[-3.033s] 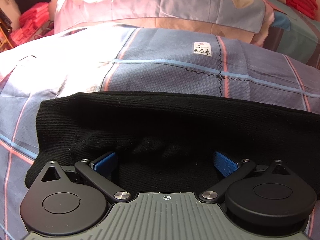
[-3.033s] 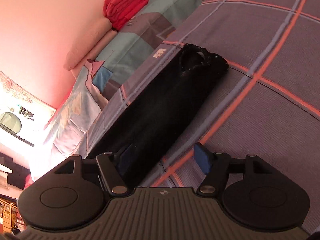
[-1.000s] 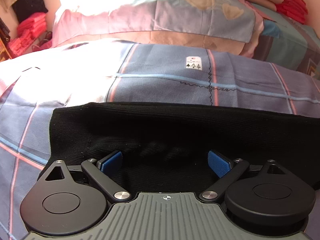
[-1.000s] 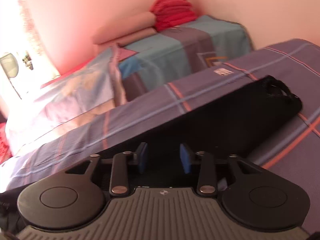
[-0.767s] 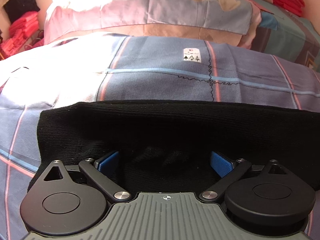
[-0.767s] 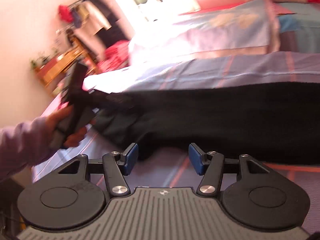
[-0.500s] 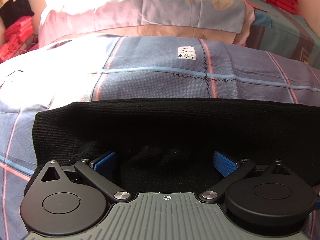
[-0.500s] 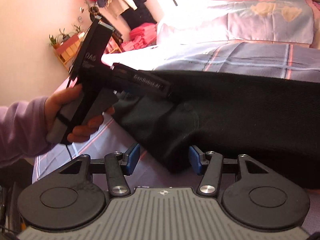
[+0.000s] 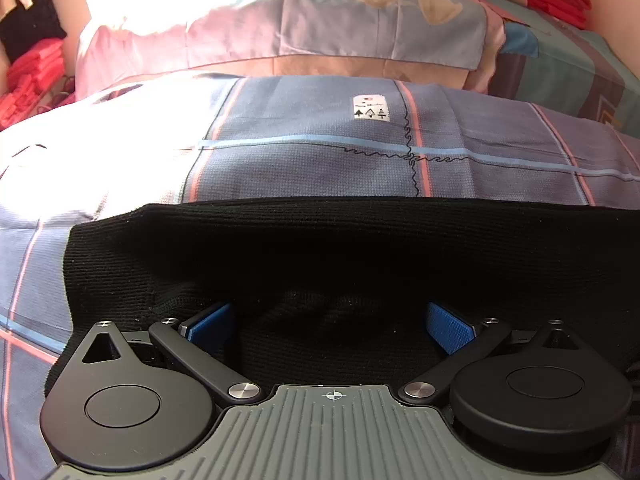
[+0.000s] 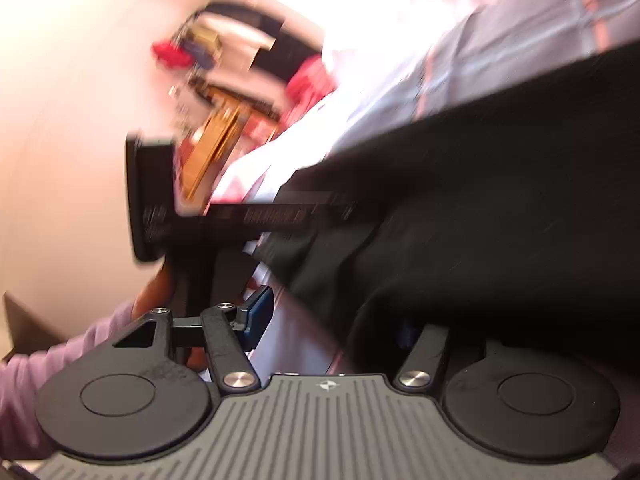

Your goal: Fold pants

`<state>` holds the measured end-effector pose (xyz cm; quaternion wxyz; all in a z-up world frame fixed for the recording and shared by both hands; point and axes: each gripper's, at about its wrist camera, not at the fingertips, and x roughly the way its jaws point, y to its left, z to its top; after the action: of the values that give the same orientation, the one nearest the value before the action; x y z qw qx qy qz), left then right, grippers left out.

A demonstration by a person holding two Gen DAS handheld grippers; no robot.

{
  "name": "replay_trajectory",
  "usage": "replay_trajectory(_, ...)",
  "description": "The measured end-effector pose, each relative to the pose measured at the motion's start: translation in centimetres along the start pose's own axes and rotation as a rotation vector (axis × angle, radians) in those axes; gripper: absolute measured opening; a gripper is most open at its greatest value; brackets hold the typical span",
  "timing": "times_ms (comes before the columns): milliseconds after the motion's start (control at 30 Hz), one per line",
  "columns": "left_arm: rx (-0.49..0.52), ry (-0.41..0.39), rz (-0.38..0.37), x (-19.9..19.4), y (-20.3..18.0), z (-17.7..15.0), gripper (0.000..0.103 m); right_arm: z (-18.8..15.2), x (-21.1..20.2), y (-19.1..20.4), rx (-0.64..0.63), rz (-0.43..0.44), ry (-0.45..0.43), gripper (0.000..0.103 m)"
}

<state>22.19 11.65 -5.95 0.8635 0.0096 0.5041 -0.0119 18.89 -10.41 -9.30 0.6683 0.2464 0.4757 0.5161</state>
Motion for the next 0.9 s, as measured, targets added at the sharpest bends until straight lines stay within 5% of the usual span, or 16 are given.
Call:
replay_trajectory(133,0.010,0.005,-0.008,-0.1,0.2,0.0,0.103,-0.2,-3.4,2.3,-0.096,-0.193,-0.037,0.068)
replay_trajectory(300,0.008,-0.009,0.001,0.0,0.0,-0.2,0.103,-0.2,-10.3,1.8,-0.022,-0.225,-0.366,0.077)
replay_trajectory(367,0.012,-0.019,0.009,0.0,-0.1,-0.3,0.103,0.5,-10.6,-0.3,0.024,-0.292,-0.386,0.074)
replay_trajectory(400,0.011,-0.022,0.009,0.0,-0.1,-0.4,0.103,1.1,-10.9,-1.5,0.040,-0.370,-0.380,0.062)
replay_trajectory(433,0.010,-0.023,0.008,0.0,-0.1,-0.4,0.103,1.5,-11.8,-2.7,0.068,-0.417,-0.396,0.031)
replay_trajectory(467,0.011,-0.022,0.009,0.0,-0.1,-0.4,0.103,1.6,-13.1,-3.9,0.110,-0.438,-0.445,0.020)
replay_trajectory(633,0.014,-0.028,0.011,0.1,-0.1,-0.5,0.103,-0.7,-23.9,-8.8,0.282,-0.549,-0.757,0.009)
replay_trajectory(800,0.011,-0.030,0.021,0.1,-0.4,-0.5,0.103,-4.2,-32.6,-10.3,0.427,-0.801,-1.021,0.009)
replay_trajectory(867,0.008,-0.028,0.025,0.1,-0.4,-0.4,0.103,-5.2,-33.9,-10.3,0.471,-0.773,-1.061,0.012)
replay_trajectory(900,0.007,-0.027,0.027,0.2,-0.5,-0.4,0.103,-5.1,-33.6,-9.8,0.437,-0.760,-1.032,0.026)
